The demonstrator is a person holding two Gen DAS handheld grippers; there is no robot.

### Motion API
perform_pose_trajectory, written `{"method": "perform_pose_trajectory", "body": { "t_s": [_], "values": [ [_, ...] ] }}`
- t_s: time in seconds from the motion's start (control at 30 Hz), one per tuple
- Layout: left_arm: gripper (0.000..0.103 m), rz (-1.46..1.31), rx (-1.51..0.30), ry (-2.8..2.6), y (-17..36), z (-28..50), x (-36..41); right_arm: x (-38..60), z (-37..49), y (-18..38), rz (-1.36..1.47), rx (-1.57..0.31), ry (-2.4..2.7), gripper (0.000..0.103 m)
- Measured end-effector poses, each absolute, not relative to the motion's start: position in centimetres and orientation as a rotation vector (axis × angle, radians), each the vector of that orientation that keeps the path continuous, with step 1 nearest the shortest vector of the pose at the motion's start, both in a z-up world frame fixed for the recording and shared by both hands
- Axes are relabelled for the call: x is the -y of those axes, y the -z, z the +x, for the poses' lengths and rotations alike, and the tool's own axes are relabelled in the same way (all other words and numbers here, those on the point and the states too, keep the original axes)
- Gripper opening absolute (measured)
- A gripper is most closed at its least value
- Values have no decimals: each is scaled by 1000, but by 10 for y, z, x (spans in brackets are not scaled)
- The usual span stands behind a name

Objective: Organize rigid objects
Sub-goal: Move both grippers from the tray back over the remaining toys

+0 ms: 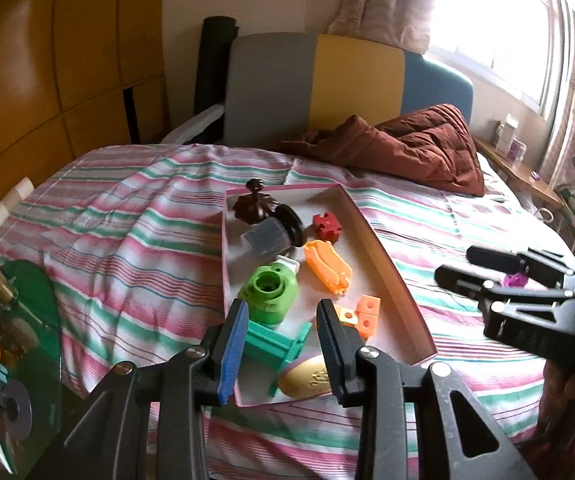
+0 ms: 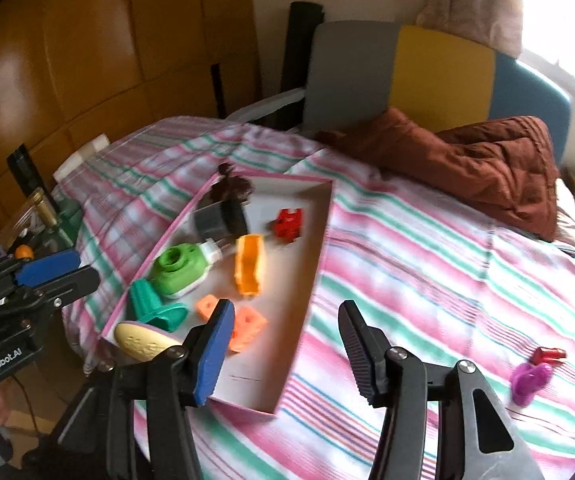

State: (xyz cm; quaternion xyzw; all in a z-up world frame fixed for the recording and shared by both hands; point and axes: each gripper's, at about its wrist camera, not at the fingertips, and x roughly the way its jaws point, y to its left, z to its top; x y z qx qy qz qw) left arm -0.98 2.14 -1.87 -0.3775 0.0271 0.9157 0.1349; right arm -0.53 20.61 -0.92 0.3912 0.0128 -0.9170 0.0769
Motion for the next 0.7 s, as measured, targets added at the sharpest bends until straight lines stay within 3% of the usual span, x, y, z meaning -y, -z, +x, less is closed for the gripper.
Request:
{"method": "perform_pose_trajectory", "body": {
  "t_s": [0.43,0.7],
  "values": [
    [35,-1061,-208,-2562,16,-3,-70,-320,10,0,1232,62,3003,60],
    [35,-1036,-274,-2503,15,-4,-107,-424,30,8,1293,229,3259,60]
  ]
}}
